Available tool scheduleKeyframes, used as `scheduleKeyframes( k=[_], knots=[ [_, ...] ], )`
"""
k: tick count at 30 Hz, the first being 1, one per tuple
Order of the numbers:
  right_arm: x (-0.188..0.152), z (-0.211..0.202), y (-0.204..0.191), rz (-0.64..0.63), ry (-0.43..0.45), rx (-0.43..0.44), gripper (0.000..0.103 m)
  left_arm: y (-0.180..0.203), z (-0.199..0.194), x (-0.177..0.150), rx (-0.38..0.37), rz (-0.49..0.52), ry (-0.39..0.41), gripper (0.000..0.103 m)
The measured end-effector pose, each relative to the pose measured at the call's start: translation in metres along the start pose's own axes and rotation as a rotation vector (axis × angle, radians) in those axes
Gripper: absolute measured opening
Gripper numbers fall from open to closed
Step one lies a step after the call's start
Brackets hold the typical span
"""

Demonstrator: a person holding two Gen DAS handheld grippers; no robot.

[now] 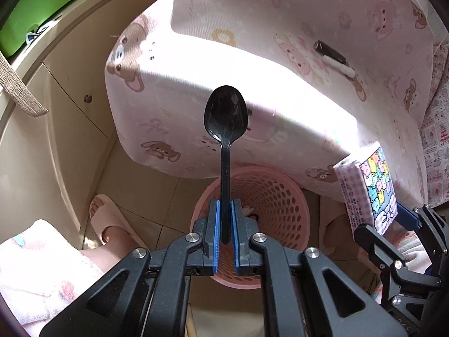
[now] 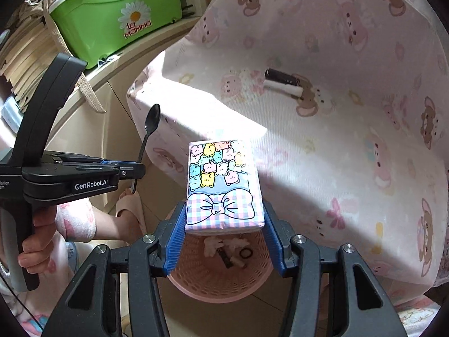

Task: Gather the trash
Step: 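Carry spoon and tissue packet over the pink basket and open both grippers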

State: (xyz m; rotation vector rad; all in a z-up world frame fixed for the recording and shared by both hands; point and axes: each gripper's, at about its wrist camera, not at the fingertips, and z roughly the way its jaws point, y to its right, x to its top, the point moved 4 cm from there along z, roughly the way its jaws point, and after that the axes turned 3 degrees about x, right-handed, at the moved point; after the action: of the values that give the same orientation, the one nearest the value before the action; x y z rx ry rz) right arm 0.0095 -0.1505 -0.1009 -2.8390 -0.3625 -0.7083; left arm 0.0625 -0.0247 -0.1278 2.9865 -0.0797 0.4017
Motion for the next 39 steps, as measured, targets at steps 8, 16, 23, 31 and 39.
scheduleKeyframes(
  k=[8,16,23,31,39],
  knots=[
    [-0.017,0.03,-0.009,-0.032,-0.078,-0.02,0.054,-0.005,0.044,-0.014,-0.012,-0.053,-0.158,0.007],
    [-0.035,0.078,0.009,0.097,-0.264,0.057,0.053,-0.012,0.074,-0.023,-0.016,-0.099,-0.271,0.007],
    [-0.049,0.108,0.0,0.019,-0.348,0.008,0.054,-0.009,0.095,-0.03,-0.009,-0.093,-0.34,0.007],
    [-0.057,0.123,-0.003,-0.032,-0.395,-0.012,0.054,-0.006,0.103,-0.035,-0.005,-0.083,-0.356,0.011],
    [-0.057,0.122,0.0,0.006,-0.392,-0.026,0.057,-0.011,0.098,-0.032,0.004,-0.098,-0.331,0.037]
  ],
)
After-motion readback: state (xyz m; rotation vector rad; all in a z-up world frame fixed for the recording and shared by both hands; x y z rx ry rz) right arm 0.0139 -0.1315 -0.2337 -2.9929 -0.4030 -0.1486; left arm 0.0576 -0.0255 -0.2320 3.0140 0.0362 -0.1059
